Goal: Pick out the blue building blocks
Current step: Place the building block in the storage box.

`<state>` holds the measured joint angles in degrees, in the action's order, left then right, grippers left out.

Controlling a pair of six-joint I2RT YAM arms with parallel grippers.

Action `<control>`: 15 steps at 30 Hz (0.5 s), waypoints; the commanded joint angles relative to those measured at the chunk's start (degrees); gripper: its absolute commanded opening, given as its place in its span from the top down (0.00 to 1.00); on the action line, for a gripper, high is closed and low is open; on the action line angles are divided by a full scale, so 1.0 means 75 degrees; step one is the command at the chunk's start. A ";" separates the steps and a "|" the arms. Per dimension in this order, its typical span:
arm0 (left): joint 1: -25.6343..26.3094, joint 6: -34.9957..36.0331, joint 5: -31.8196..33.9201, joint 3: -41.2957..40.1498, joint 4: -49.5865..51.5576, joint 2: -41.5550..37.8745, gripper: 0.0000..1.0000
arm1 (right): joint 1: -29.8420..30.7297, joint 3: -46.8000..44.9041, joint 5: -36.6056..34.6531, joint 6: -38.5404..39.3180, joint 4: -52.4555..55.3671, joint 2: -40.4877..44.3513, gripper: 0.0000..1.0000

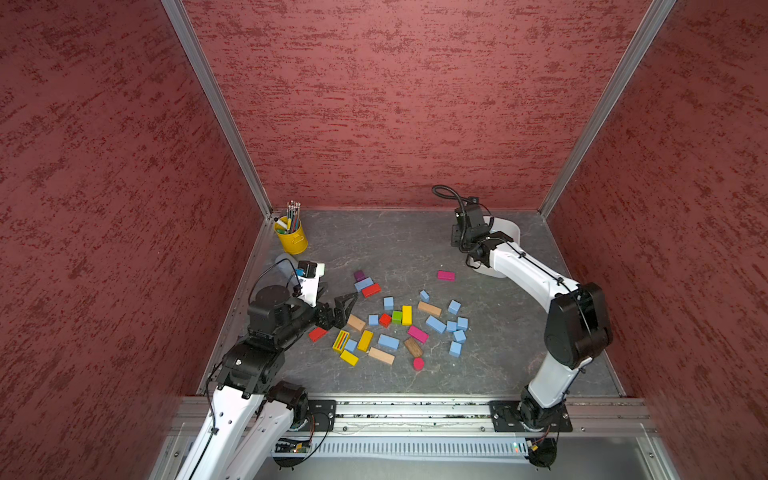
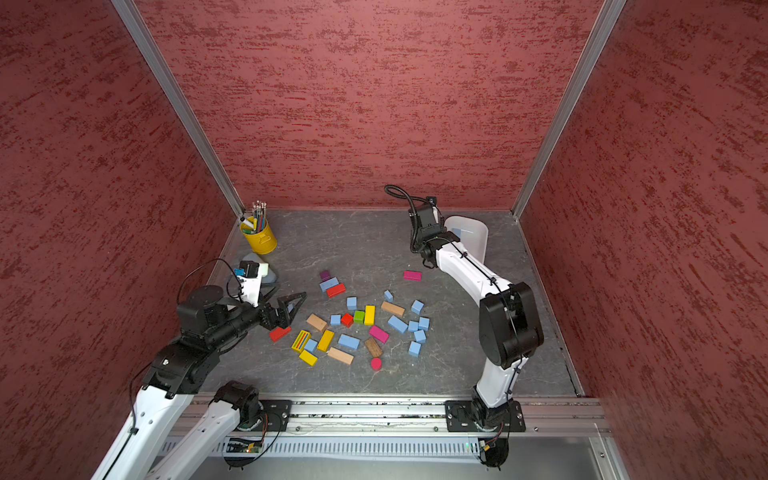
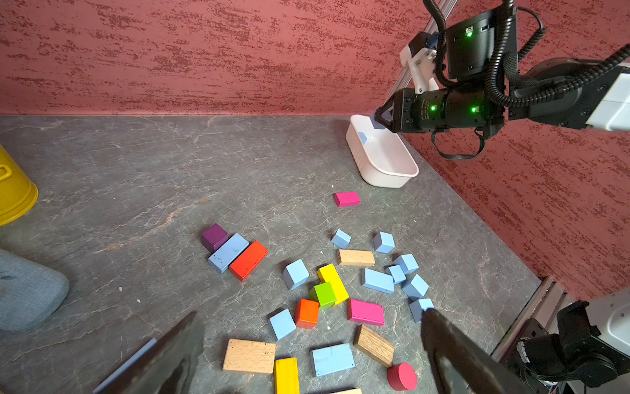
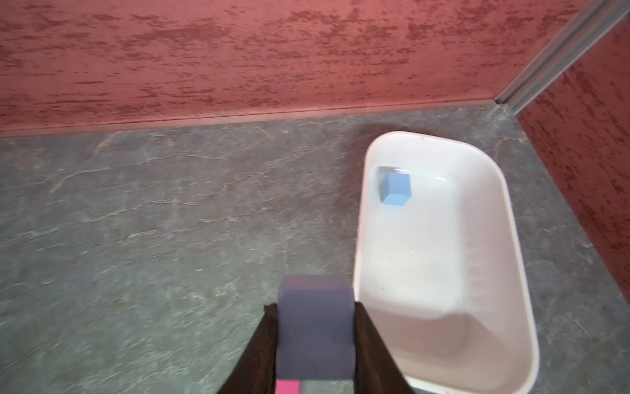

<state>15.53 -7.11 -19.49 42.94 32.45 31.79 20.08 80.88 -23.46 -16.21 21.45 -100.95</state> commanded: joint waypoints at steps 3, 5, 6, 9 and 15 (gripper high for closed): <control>-0.0061 -0.0026 -0.0130 -0.0080 -0.0201 -0.0090 0.00 | -0.0747 -0.0217 0.0383 0.0047 -0.0440 0.0062 0.89; -0.0055 -0.0031 -0.0126 -0.0078 -0.0201 -0.0084 0.00 | -0.1036 -0.0198 0.0444 0.0075 -0.0519 -0.0071 0.88; -0.0058 -0.0031 -0.0138 -0.0077 -0.0205 -0.0079 0.00 | -0.1153 -0.0190 0.0472 0.0087 -0.0539 -0.0140 0.88; -0.0067 -0.0036 -0.0144 -0.0090 -0.0201 -0.0090 0.00 | -0.1559 -0.0086 0.0572 0.0123 -0.0609 -0.0406 0.88; -0.0078 -0.0038 -0.0147 -0.0090 -0.0222 -0.0090 0.00 | -0.2185 0.0354 0.0846 0.0213 -0.0706 -0.1108 0.88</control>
<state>15.42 -7.11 -19.62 42.92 32.21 31.79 5.13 80.79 -19.14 -15.31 18.06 -107.31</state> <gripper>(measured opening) 0.997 0.325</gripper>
